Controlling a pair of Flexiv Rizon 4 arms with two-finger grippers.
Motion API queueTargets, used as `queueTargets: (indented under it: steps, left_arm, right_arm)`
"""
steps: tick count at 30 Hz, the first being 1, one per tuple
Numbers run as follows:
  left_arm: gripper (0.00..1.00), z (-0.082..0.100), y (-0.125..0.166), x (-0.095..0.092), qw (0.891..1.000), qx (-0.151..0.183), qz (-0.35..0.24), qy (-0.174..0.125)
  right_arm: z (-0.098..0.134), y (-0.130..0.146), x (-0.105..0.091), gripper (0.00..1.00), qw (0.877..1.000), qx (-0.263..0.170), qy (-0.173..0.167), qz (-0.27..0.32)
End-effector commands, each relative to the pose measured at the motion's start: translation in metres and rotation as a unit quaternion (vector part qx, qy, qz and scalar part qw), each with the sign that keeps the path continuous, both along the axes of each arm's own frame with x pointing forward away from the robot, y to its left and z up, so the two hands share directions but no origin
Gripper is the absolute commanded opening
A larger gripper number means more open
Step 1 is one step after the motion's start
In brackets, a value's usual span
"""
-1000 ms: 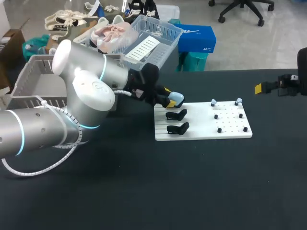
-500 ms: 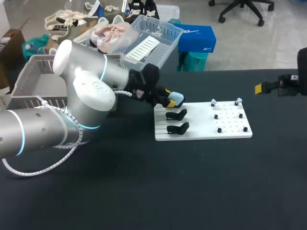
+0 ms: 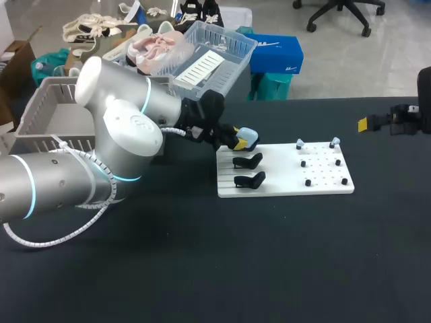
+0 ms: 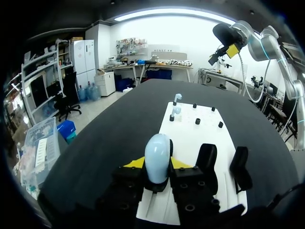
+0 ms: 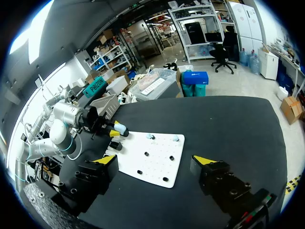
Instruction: Pick up each earbud case from the left stands, insert the matching earbuds, close the lid, and place the case in the box.
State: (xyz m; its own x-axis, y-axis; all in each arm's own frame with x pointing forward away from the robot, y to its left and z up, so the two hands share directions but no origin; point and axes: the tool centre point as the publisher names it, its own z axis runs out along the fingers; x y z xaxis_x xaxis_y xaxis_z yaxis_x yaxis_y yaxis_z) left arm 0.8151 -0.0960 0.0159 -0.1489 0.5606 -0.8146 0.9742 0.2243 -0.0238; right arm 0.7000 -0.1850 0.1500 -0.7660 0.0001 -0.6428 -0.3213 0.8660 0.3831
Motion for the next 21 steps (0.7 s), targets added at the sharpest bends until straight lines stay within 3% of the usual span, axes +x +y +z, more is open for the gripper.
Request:
queueTargets:
  steps: [1,5,7,11,21]
  left_arm:
    - [0.28,-0.001,0.000,0.001,1.000,0.000,-0.004,0.000]
    - [0.28,0.000,0.001,0.001,1.000,-0.001,-0.005,-0.002]
    - [0.23,0.000,0.001,0.000,1.000,-0.001,-0.006,-0.002]
    - [0.00,0.001,0.003,0.001,1.000,-0.002,-0.006,-0.002]
    - [0.00,0.022,0.011,-0.005,0.999,-0.027,-0.025,-0.004]
  right_arm:
    - [0.000,0.000,0.000,1.00,1.000,0.000,0.000,0.000]
    - [0.000,0.000,0.000,1.00,1.000,0.000,0.000,0.000]
    - [0.000,0.000,0.000,1.00,1.000,0.000,0.000,0.000]
    - [0.000,0.000,0.000,1.00,1.000,0.000,0.000,0.000]
    - [0.000,0.000,0.000,1.00,1.000,0.000,0.000,0.000]
